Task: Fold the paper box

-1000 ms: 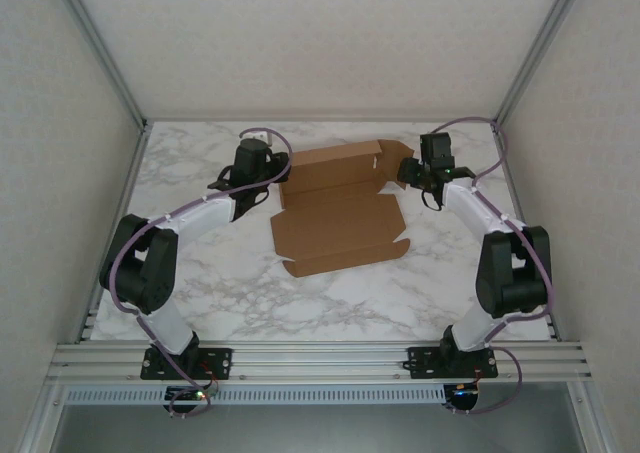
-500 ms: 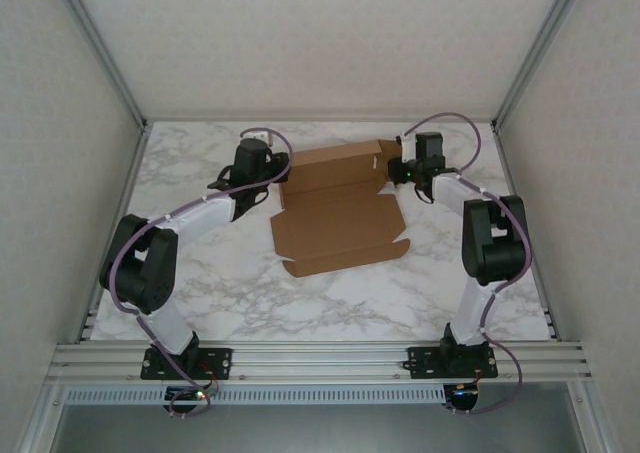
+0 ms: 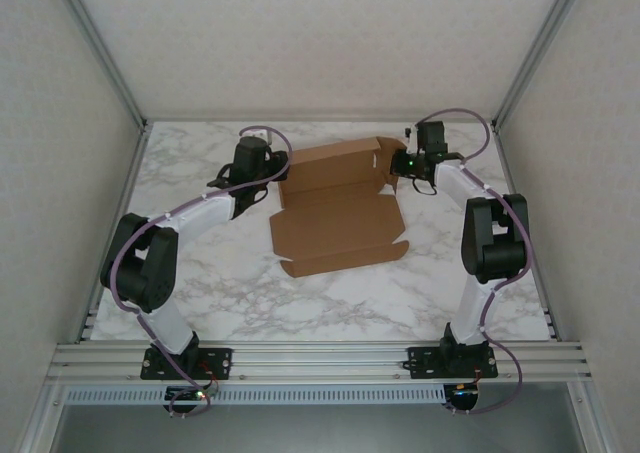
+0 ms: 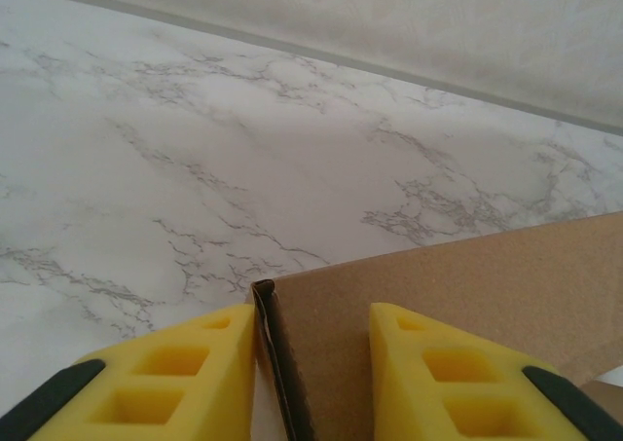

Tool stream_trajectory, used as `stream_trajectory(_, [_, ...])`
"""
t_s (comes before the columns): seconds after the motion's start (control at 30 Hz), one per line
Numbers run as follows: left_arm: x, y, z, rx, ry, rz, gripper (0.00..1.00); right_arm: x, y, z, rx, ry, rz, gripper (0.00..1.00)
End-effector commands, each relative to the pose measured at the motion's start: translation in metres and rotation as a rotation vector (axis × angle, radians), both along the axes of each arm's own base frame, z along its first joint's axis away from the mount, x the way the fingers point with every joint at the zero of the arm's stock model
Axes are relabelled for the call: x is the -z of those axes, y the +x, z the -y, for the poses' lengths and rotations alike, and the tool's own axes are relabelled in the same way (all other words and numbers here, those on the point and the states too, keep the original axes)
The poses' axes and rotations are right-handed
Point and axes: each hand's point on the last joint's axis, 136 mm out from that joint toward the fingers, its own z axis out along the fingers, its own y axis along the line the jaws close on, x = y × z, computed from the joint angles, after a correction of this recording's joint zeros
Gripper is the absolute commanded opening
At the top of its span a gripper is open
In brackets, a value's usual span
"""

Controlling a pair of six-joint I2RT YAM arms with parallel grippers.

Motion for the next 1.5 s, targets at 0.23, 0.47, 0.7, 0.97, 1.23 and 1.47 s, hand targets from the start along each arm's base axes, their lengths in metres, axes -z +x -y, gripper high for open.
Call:
stream_trajectory(0.23, [0.037, -0.013, 0.0, 0.02, 0.023, -0.118, 0.33, -0.001, -0.012, -0.02, 0.224, 0.279, -0.236, 0.09])
stream_trajectory(0.47, [0.035, -0.016, -0.002, 0.015, 0.037, -0.116, 0.33, -0.001, -0.032, -0.031, 0.209, 0.227, -0.147, 0.07])
stream_trajectory(0.7, [0.031, -0.02, -0.005, 0.002, 0.042, -0.108, 0.31, 0.002, -0.063, -0.032, 0.188, 0.148, 0.041, 0.04])
stream_trajectory(0.97, [0.033, -0.027, -0.006, -0.002, 0.056, -0.112, 0.27, 0.018, -0.092, -0.045, 0.205, 0.185, 0.055, 0.09])
stream_trajectory(1.23, [0.038, -0.033, -0.017, -0.034, 0.172, -0.125, 0.24, 0.021, -0.112, -0.037, 0.106, 0.023, 0.139, 0.23])
stream_trajectory(1.47, [0.047, -0.035, -0.022, -0.042, 0.244, -0.141, 0.24, 0.015, -0.112, -0.04, 0.032, -0.032, 0.147, 0.35])
